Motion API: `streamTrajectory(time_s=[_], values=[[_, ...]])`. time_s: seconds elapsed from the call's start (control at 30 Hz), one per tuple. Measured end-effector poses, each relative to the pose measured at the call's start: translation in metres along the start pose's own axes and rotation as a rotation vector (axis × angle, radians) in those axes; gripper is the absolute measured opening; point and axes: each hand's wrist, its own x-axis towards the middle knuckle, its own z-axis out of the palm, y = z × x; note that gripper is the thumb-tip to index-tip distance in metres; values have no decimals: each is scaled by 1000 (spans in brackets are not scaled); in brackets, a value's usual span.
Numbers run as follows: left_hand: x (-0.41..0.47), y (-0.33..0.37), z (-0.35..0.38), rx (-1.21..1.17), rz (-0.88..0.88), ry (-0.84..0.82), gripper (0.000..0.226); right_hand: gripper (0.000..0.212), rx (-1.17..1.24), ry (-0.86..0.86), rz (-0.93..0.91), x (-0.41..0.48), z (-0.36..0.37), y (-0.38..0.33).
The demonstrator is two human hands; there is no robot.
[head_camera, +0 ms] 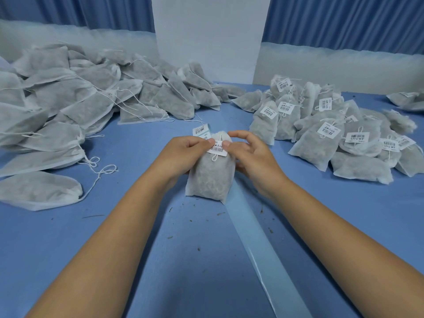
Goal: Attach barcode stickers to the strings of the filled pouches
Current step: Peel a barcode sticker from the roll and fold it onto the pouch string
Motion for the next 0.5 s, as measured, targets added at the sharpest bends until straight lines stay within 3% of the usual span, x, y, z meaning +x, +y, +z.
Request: streamTrajectory(time_s=[0.2,0.5], values=[[0,-2,9,-33,32,6,20,42,452,-91,214,2,-3,-5],[3,-1,17,5,122,145,31,40,357,-49,185,-2,1,-10]])
